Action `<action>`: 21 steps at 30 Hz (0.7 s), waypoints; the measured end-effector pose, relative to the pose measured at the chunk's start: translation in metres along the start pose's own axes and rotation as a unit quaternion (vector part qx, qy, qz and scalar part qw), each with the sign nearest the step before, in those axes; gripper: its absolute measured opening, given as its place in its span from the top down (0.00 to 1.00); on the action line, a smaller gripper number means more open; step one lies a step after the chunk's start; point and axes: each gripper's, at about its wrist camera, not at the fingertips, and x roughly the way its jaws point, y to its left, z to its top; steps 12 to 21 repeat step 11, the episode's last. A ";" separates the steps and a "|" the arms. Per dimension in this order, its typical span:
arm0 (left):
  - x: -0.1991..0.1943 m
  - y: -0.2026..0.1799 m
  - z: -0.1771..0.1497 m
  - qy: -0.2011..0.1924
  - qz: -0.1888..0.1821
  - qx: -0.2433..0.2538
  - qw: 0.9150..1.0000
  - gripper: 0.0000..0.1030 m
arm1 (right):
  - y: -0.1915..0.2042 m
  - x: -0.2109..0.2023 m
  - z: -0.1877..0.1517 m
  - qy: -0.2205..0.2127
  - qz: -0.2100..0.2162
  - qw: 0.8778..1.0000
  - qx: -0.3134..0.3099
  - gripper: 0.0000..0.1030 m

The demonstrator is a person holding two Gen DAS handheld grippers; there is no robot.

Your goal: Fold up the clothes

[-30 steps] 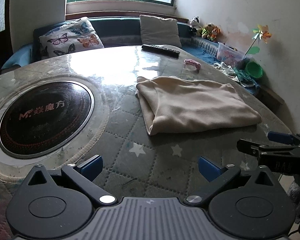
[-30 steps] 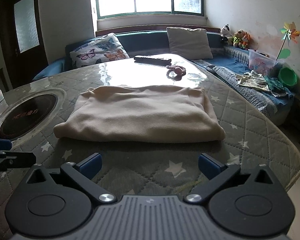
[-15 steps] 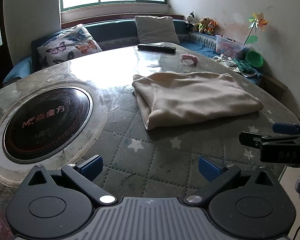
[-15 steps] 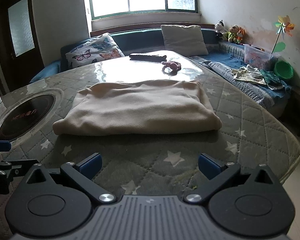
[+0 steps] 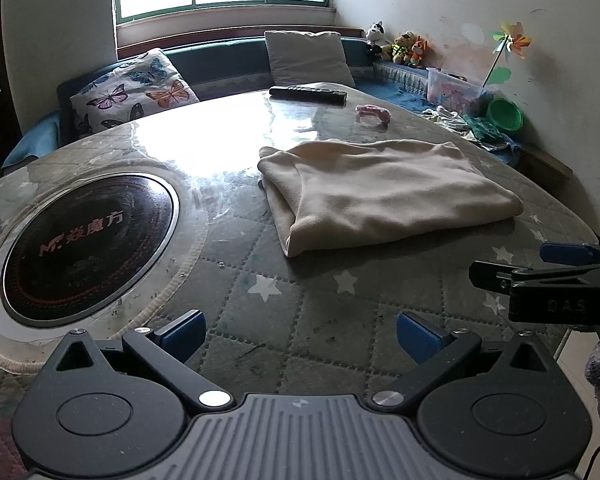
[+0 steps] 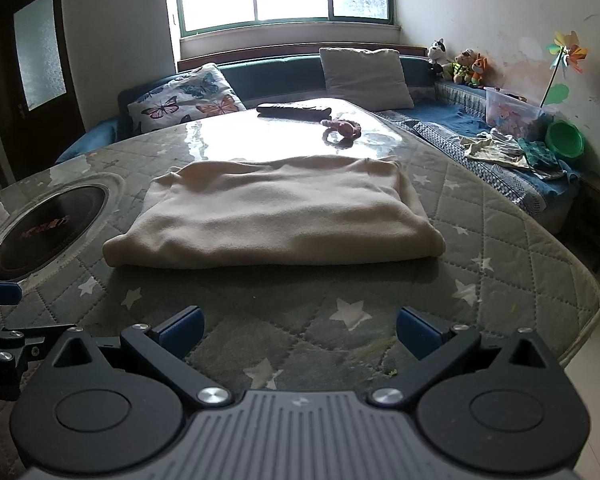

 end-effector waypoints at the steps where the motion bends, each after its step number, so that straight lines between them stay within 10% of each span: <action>1: 0.000 0.000 0.000 0.000 -0.001 0.000 1.000 0.00 | 0.000 0.000 0.000 0.000 0.000 1.000 0.000 0.00; 21: 0.002 -0.001 0.000 0.001 -0.002 0.001 1.000 0.00 | 0.000 0.002 0.000 0.003 0.000 1.000 0.002 0.00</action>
